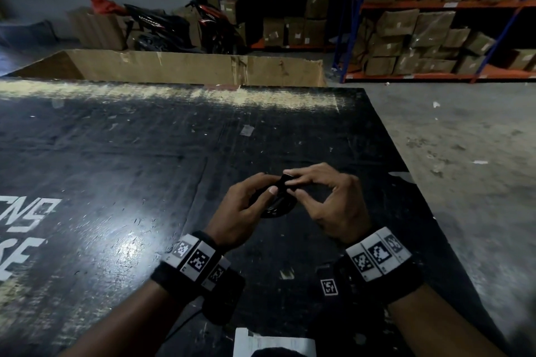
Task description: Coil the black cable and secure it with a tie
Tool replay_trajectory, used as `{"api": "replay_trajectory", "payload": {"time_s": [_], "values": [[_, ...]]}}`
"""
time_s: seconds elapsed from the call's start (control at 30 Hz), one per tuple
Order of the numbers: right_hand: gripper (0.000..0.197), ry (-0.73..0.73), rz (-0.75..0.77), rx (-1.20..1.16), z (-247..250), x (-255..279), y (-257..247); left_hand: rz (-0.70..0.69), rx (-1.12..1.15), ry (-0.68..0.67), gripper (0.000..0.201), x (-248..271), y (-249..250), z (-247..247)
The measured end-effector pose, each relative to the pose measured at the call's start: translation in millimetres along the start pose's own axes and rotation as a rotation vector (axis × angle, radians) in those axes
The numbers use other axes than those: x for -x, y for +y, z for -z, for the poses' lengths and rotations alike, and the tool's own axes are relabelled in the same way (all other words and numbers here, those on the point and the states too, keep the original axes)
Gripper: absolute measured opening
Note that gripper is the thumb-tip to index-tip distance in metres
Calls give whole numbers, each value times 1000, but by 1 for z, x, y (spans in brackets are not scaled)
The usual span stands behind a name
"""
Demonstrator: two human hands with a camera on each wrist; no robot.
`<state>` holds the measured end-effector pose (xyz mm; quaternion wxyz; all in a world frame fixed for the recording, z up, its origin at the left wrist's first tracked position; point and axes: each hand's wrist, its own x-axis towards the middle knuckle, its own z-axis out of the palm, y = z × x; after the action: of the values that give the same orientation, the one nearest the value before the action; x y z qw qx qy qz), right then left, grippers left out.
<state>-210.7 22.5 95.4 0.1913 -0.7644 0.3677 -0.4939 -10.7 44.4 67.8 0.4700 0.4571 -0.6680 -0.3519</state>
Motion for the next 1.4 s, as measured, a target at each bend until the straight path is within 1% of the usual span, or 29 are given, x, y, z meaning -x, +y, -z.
{"api": "replay_trajectory", "payload": {"time_s": [0.17, 0.23, 0.3, 0.37, 0.43, 0.53, 0.57, 0.63, 0.7, 0.73, 0.77, 0.87, 0.9, 0.97, 1.03, 1.1, 1.2, 1.27, 1.37, 1.4], "values": [[13, 59, 0, 3, 2, 3, 1, 26, -47, -97, 39, -3, 3, 2], [12, 78, -65, -5, 0, 4, -1, 41, -60, -111, 38, -6, 5, 1], [11, 75, -191, -55, 0, 2, -4, 33, -77, -115, 38, -8, 6, 0], [14, 59, -282, -94, 2, -1, -4, 11, -87, -109, 38, -9, 5, -1], [21, 42, -313, -101, 3, -4, -3, 0, -67, -105, 36, -8, 5, -2], [27, 43, -337, -91, 6, -7, 3, 21, -20, -137, 34, -8, 7, -3], [27, 53, -346, -93, 8, -7, 6, 32, -12, -135, 37, -8, 6, -1], [27, 82, -386, -122, 11, -7, 14, 69, -26, -103, 48, -8, 0, 5], [28, 123, -467, -180, 15, -6, 24, 141, -21, -83, 57, -7, -9, 12], [29, 145, -522, -218, 15, -4, 29, 186, 18, -81, 56, -5, -13, 14], [29, 168, -579, -264, 15, -2, 33, 225, 86, -74, 50, -3, -17, 14], [28, 234, -750, -400, 10, 6, 44, 309, 252, -3, 27, 3, -26, 8], [27, 250, -807, -445, 7, 9, 49, 331, 276, 27, 23, 4, -30, 6], [25, 265, -911, -533, 2, 16, 56, 387, 347, 76, 22, 6, -36, 3], [23, 262, -987, -572, -1, 21, 63, 459, 423, 118, 18, 5, -40, 3], [22, 227, -1012, -514, -3, 27, 71, 529, 416, 146, 14, 3, -45, 4], [23, 141, -1016, -284, -11, 33, 88, 644, 363, 194, 11, -7, -61, -1], [25, 78, -1038, -149, -21, 36, 101, 692, 302, 211, 17, -13, -79, -8], [20, 34, -1108, -87, -33, 45, 122, 734, 221, 212, 22, -18, -106, -22], [18, 14, -1122, -61, -37, 47, 127, 751, 161, 208, 23, -19, -117, -25]]}}
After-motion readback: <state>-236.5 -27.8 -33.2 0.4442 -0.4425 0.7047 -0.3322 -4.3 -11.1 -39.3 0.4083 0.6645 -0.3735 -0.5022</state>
